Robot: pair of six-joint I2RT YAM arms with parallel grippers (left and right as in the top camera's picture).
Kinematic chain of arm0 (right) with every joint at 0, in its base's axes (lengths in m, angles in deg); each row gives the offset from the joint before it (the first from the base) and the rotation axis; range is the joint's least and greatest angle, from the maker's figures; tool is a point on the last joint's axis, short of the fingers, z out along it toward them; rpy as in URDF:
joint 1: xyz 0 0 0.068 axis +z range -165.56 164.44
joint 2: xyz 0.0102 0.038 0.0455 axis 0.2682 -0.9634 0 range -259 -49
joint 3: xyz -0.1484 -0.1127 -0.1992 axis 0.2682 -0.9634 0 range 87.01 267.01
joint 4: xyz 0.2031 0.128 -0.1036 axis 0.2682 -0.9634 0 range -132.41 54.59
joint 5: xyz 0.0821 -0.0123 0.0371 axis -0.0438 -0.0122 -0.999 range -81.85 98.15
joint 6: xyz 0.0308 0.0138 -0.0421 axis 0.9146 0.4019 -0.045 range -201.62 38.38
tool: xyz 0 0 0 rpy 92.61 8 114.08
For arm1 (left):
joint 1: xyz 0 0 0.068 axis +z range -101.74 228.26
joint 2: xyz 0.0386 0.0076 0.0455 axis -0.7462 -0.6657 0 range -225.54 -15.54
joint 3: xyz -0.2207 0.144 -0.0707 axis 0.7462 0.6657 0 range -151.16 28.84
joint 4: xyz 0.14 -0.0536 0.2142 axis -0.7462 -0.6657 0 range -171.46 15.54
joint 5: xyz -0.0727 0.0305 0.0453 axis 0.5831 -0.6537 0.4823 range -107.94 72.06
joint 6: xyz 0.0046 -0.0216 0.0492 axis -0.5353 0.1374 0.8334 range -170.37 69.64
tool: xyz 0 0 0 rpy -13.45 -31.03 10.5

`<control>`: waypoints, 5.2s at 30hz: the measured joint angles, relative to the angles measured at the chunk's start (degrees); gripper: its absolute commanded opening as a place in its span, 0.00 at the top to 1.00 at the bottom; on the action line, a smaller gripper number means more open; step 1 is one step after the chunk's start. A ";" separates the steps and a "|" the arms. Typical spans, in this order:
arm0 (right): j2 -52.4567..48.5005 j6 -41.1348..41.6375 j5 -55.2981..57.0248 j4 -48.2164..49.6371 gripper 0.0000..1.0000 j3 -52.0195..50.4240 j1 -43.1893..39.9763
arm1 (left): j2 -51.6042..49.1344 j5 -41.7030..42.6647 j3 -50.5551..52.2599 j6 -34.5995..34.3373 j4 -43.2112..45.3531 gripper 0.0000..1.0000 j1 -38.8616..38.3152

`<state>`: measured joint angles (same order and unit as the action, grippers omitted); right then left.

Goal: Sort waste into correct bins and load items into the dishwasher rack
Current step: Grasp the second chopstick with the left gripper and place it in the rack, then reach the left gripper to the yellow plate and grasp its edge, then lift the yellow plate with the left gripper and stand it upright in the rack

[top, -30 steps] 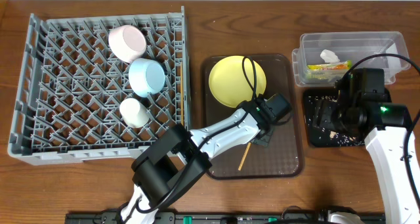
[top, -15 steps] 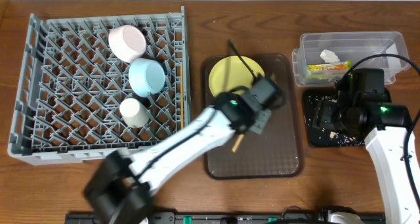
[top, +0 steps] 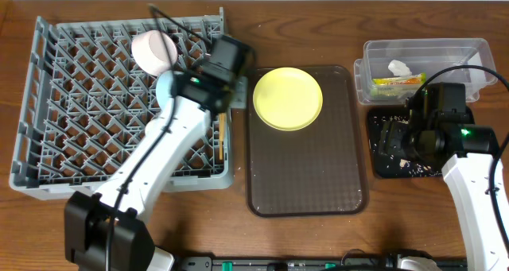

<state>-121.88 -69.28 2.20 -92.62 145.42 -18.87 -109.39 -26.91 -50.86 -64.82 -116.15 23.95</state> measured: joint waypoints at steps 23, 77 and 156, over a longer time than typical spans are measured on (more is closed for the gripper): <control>0.00 0.00 0.00 -0.42 0.30 0.00 0.00 | -9.11 3.76 0.02 0.94 0.52 0.83 5.68; 0.00 0.00 0.00 -0.44 0.28 0.00 0.00 | -25.62 11.41 0.09 14.53 20.98 0.68 -17.79; 0.00 0.00 0.00 -1.18 0.28 0.00 0.00 | -2.75 73.40 0.48 -5.05 12.87 0.94 27.06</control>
<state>-121.88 -69.28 2.20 -93.80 145.42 -18.87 -112.14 46.49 -50.38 -69.87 -103.28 51.01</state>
